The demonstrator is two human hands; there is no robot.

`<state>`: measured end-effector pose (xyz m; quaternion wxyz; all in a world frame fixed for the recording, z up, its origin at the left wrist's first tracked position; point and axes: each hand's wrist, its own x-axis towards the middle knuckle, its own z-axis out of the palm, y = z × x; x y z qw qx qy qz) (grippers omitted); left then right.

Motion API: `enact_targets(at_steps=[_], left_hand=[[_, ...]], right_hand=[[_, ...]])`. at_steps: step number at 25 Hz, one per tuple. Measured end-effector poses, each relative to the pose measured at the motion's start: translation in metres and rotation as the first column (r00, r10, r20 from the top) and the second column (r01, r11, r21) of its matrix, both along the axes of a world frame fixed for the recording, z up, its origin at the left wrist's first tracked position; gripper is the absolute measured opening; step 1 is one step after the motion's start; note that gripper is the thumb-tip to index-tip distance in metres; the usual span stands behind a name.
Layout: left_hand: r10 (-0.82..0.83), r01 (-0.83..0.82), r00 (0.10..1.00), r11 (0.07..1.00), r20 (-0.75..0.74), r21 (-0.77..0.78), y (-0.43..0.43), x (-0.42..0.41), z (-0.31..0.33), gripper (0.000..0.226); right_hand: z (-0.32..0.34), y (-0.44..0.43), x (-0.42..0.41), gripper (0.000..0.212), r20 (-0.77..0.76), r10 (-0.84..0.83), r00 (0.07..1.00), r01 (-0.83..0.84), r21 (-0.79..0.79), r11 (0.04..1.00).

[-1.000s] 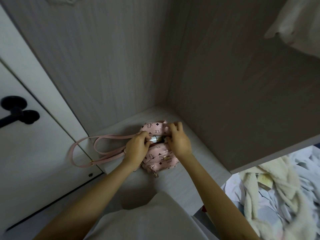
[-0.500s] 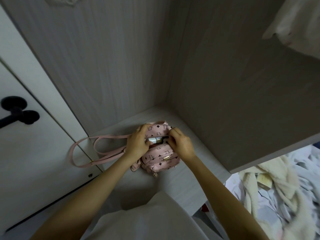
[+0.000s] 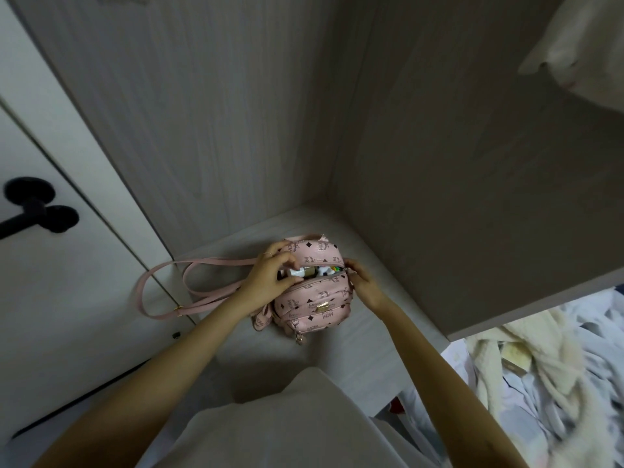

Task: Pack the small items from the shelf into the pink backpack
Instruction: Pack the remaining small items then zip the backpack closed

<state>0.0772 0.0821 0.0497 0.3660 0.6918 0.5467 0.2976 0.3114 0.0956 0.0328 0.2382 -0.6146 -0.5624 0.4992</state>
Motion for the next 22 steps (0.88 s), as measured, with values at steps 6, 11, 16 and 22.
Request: enact_targets(at_steps=[6,11,16,22], left_hand=[[-0.083,0.073,0.983,0.995,-0.162,-0.069,-0.010,0.007,0.001,0.089],[0.003,-0.005,0.993,1.000,-0.119,-0.024,-0.008,0.009,0.000,0.110],[-0.078,0.069,0.985,0.996,-0.155,-0.060,-0.007,0.005,-0.003,0.124],[-0.018,0.021,0.994,0.999,-0.105,0.026,-0.015,0.009,-0.006,0.117]], right_hand=[[0.000,0.002,0.018,0.019,0.135,-0.020,0.991,0.025,-0.037,0.999],[0.022,-0.001,0.022,0.030,-0.013,-0.125,0.992,0.124,-0.061,0.990],[0.049,-0.004,0.008,0.027,-0.024,-0.063,0.998,0.064,0.010,0.998],[0.067,-0.017,-0.047,0.031,0.157,0.159,0.975,-0.185,0.170,0.968]])
